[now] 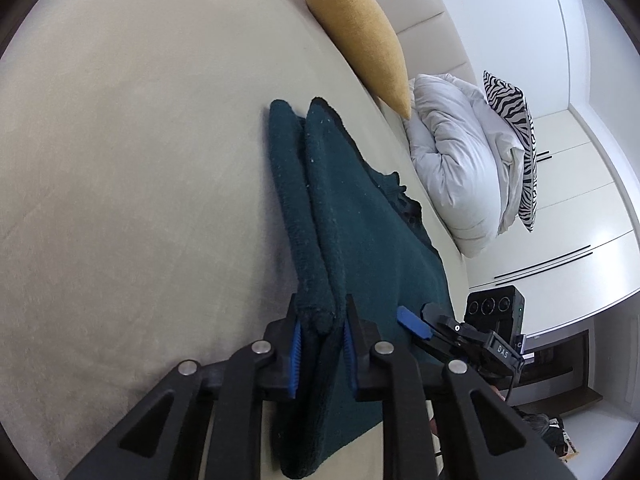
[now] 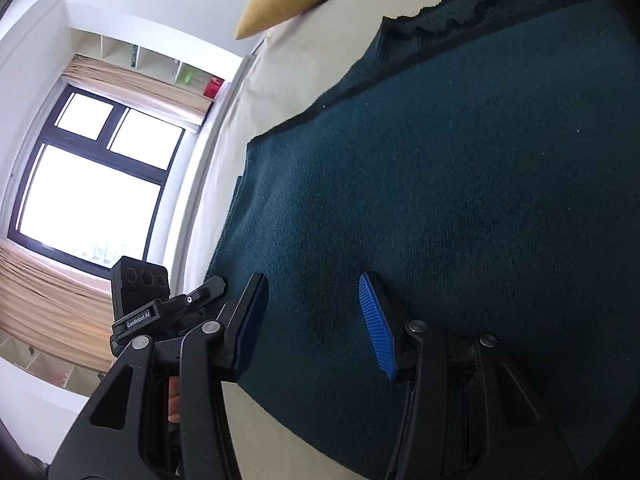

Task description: Fold small clothes

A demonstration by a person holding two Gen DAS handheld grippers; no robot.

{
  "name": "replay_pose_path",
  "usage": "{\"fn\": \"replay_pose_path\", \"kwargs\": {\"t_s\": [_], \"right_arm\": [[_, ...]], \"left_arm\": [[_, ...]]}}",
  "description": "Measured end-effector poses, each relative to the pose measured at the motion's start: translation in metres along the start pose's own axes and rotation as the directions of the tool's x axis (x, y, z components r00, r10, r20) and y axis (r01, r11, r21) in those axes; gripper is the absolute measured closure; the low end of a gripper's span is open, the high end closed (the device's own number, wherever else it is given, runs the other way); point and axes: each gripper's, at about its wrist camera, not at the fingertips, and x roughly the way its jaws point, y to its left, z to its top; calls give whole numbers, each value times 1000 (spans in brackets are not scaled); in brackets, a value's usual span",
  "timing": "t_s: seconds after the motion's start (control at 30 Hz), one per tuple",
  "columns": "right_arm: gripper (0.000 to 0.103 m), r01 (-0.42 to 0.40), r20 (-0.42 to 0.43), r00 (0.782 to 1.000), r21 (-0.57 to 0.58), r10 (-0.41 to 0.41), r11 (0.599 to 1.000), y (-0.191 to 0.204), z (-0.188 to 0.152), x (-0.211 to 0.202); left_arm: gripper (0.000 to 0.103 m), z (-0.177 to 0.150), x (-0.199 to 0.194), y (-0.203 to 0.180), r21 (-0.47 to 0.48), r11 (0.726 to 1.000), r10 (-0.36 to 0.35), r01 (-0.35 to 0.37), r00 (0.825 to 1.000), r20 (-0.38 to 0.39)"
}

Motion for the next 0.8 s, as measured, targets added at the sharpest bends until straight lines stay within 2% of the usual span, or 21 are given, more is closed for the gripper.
{"fn": "replay_pose_path", "kwargs": {"t_s": [0.17, 0.4, 0.5, 0.6, 0.7, 0.8], "right_arm": [[57, -69, 6, 998, 43, 69, 997, -12, 2, -11], [53, -174, 126, 980, 171, 153, 970, -54, 12, -74], [51, -216, 176, 968, 216, 180, 952, -78, 17, -102], [46, -236, 214, 960, 265, 181, 935, -102, 22, -124], [47, -252, 227, 956, 311, 186, 916, -123, 26, -131], [47, -271, 213, 955, 334, 208, 903, -134, 27, -130]], "left_arm": [[86, 4, -2, -26, 34, 999, 13, -13, 1000, 10], [87, 7, 15, -119, 204, 978, 37, -33, 999, -16], [87, 3, 46, -165, 274, 962, 35, -22, 998, -43], [87, -8, 98, -200, 310, 951, 25, 3, 996, -87], [86, -23, 155, -213, 301, 953, 16, 28, 989, -144], [80, -40, 192, -205, 248, 968, 26, 30, 976, -217]]}}
